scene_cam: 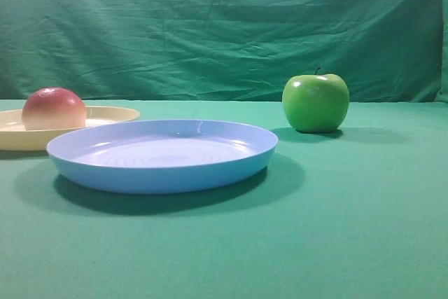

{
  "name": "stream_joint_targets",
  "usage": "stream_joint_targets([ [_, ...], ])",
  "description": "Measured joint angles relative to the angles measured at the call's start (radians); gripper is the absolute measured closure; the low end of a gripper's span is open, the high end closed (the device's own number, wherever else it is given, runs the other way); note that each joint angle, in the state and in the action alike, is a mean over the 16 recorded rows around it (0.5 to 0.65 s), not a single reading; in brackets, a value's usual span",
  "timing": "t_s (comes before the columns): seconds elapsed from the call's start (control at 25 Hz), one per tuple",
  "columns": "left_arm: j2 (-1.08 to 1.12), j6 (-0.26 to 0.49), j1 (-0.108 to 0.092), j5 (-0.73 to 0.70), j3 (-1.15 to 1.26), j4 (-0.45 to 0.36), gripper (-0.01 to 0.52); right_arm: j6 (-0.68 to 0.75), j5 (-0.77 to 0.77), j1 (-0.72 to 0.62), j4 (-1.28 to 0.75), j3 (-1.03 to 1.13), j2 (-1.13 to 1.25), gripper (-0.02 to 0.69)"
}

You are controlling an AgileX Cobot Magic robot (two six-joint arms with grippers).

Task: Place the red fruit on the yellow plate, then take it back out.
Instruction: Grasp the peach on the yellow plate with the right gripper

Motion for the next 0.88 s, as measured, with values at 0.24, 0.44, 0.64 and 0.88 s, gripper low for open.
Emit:
stream_joint_targets([
  [0.24,0.000,0.000,0.000,0.000,0.000,0.000,0.514,0.020,-0.165,0.000,0.012,-0.004,0.000,0.665],
  [0.44,0.000,0.000,0.000,0.000,0.000,0.000,0.514,0.049,-0.310,0.000,0.023,-0.040,0.006,0.665],
  [0.64,0.000,0.000,0.000,0.000,0.000,0.000,0.514,0.086,-0.402,0.004,0.026,-0.119,0.053,0.665],
  [0.88,0.000,0.000,0.000,0.000,0.000,0.000,0.514,0.116,-0.379,0.040,0.027,-0.262,0.178,0.665],
])
